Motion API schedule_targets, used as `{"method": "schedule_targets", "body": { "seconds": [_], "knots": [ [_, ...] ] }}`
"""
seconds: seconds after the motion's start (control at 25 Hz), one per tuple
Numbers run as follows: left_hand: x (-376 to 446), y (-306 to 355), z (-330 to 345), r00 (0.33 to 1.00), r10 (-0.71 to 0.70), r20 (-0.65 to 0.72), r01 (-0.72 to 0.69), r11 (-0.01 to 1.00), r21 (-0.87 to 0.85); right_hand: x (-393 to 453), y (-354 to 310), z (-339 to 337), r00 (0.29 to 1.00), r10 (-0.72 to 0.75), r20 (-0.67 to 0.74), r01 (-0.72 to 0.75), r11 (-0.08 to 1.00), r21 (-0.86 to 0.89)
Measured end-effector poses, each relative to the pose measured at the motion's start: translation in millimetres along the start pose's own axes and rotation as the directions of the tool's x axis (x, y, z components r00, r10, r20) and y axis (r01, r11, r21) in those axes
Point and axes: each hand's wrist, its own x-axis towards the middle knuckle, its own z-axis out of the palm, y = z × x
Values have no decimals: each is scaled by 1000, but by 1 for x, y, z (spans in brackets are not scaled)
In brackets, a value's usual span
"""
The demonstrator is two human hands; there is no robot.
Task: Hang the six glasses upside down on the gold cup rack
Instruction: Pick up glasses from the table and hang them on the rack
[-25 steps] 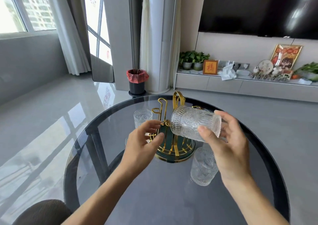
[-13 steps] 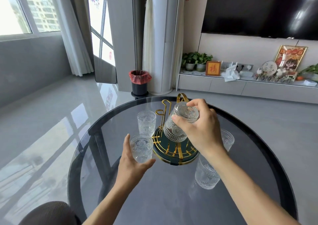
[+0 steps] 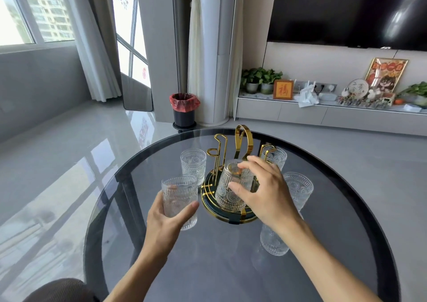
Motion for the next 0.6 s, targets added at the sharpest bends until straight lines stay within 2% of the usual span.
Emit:
{"method": "schedule_targets", "body": {
  "seconds": [0.12, 0.2, 0.24, 0.28, 0.36, 0.4, 0.52, 0.6],
  "knots": [
    [-4, 38, 5, 992, 102, 76, -98, 993, -60, -28, 17, -9, 951, 5, -309, 11, 999, 50],
    [-7, 64, 18, 981, 142, 130, -129, 986, -104, -44, 23, -18, 925, 15, -380, 24, 995, 98],
    [-8, 77, 28, 975, 157, 155, -133, 979, -158, -48, 21, -22, 939, 22, -343, 34, 987, 158],
    [-10, 89, 40, 969, 166, 182, -122, 965, -232, -50, 17, -24, 968, 30, -247, 40, 962, 271],
    [-13, 113, 67, 960, 159, 233, -73, 939, -337, -50, 3, -24, 1000, -3, -12, 9, 825, 566],
    [-13, 124, 81, 956, 155, 250, -61, 935, -348, -48, -3, -24, 999, 10, 41, -35, 728, 685],
    [-6, 145, 115, 929, 138, 344, -24, 949, -315, -35, -5, -33, 970, 240, 32, -133, 417, 899],
    [3, 151, 130, 897, 94, 432, 13, 971, -238, -27, 2, -43, 932, 360, 41, -158, 302, 940]
  ]
}}
